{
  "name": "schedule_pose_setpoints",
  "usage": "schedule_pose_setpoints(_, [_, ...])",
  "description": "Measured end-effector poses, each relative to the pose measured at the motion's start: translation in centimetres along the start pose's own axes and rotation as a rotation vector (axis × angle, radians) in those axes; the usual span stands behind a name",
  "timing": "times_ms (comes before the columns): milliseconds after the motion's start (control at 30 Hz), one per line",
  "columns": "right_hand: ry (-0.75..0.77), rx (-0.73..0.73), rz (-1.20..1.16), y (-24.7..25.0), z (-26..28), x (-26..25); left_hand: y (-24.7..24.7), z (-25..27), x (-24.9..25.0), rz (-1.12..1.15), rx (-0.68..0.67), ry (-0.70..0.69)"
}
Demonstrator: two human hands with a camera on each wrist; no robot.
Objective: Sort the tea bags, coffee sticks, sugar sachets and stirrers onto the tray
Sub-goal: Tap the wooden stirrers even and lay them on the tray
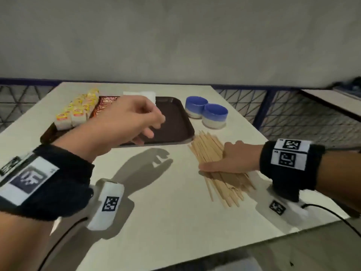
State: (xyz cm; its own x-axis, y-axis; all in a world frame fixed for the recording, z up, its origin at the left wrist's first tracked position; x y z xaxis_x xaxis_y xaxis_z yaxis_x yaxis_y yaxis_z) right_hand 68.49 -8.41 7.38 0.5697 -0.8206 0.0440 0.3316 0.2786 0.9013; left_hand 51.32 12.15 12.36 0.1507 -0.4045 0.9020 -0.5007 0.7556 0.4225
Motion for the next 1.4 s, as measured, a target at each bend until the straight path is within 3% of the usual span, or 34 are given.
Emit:
schedule_pose_setpoints(67, [0.011, 0.010, 0.032, -0.7, 0.3, -0.9, -2.5, 1.0, 1.0, -0.271, -0.228, -0.016])
schedule_pose_setpoints(133, [0.048, 0.062, 0.078, -0.9, 0.6, -1.7, -4.4, 2.0, 1.5, -0.599, -0.360, -0.070])
schedule_pose_setpoints(200, [0.121, 0.104, 0.063, -0.9, 1.1, -2.1, -5.6, 2.9, 1.4, -0.861, -0.399, -0.122])
schedule_pose_setpoints(267, [0.183, 0.115, 0.027, -1.2, 1.6, -2.1, -6.3, 3.5, 0.7, -0.965, -0.395, -0.171])
schedule_pose_setpoints(500, [0.379, 0.157, -0.030, -2.3, 3.4, -2.8, -8.1, 3.9, -0.7, -1.040, -0.402, -0.238])
schedule_pose_setpoints(633, [0.490, 0.169, 0.074, -2.7, 3.4, -5.3, -8.9, 3.4, -1.8, -1.037, -0.442, -0.106])
schedule_pose_setpoints(900, [0.576, 0.206, 0.175, -2.0, 2.7, -9.5, -7.1, 3.1, -3.1, -1.054, -0.370, 0.044])
schedule_pose_setpoints(1033, [0.606, 0.235, 0.153, -2.1, 2.6, -10.5, -6.2, 3.3, -3.5, -1.122, -0.325, 0.040])
schedule_pose_setpoints(1400, [0.625, 0.247, 0.184, -2.3, 2.6, -10.6, -5.3, 3.6, -4.5, -1.017, -0.350, 0.035])
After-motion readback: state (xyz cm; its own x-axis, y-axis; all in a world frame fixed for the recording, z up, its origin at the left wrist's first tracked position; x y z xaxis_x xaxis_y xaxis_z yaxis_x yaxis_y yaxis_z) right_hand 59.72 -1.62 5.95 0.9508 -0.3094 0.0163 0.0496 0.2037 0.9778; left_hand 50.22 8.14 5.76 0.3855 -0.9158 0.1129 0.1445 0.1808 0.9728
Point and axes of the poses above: each hand's wrist, its own z-axis away from the middle knuckle, its own y-axis out of the back of the hand, x = y × z, the point moved 2 cm from there along -z, towards the middle knuckle, and after that the axes turned 1 degree about -z, right-handed, at the moved point
